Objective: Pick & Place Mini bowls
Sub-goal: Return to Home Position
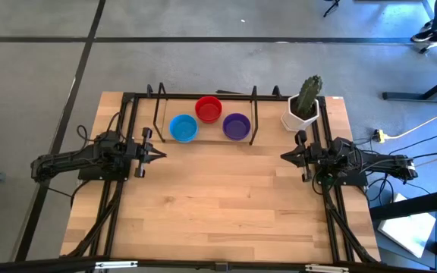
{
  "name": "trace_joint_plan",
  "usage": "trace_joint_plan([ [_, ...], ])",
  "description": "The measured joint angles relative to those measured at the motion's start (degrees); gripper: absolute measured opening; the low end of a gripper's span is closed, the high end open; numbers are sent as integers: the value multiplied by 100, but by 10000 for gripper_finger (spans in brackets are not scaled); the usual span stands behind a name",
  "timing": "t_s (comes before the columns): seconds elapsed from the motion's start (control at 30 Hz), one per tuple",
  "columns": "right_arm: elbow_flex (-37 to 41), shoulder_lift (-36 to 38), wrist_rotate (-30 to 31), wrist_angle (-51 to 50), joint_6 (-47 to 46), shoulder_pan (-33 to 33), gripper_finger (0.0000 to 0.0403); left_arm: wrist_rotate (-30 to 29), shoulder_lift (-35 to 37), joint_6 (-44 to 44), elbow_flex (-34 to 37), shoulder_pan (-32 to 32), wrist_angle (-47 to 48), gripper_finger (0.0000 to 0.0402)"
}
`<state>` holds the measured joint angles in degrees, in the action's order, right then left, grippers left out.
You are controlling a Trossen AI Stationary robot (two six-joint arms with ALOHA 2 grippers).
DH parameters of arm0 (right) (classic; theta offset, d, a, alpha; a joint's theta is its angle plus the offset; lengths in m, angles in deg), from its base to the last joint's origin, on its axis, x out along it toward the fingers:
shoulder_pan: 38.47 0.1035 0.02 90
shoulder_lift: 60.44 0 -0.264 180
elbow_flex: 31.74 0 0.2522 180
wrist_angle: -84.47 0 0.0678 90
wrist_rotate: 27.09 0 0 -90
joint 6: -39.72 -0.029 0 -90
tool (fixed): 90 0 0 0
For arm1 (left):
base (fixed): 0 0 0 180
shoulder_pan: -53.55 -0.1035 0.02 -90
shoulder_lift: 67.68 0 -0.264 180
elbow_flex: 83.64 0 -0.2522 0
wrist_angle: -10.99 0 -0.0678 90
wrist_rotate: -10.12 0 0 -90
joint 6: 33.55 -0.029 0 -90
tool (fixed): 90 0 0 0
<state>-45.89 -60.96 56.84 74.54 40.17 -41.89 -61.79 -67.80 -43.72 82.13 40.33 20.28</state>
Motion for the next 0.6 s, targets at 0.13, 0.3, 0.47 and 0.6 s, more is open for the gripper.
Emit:
trace_joint_plan([
  [0.13,0,-1,0,1,0,0,21,-2,-1,-1,-1,-1,1,9],
  [0.3,0,-2,0,2,-1,-1,21,-1,-1,-1,-1,0,0,10],
  [0.47,0,-2,0,2,1,-2,21,-2,0,-2,-1,-1,1,6],
  [0.6,0,-1,0,0,2,0,21,-2,-2,0,0,-2,0,9],
])
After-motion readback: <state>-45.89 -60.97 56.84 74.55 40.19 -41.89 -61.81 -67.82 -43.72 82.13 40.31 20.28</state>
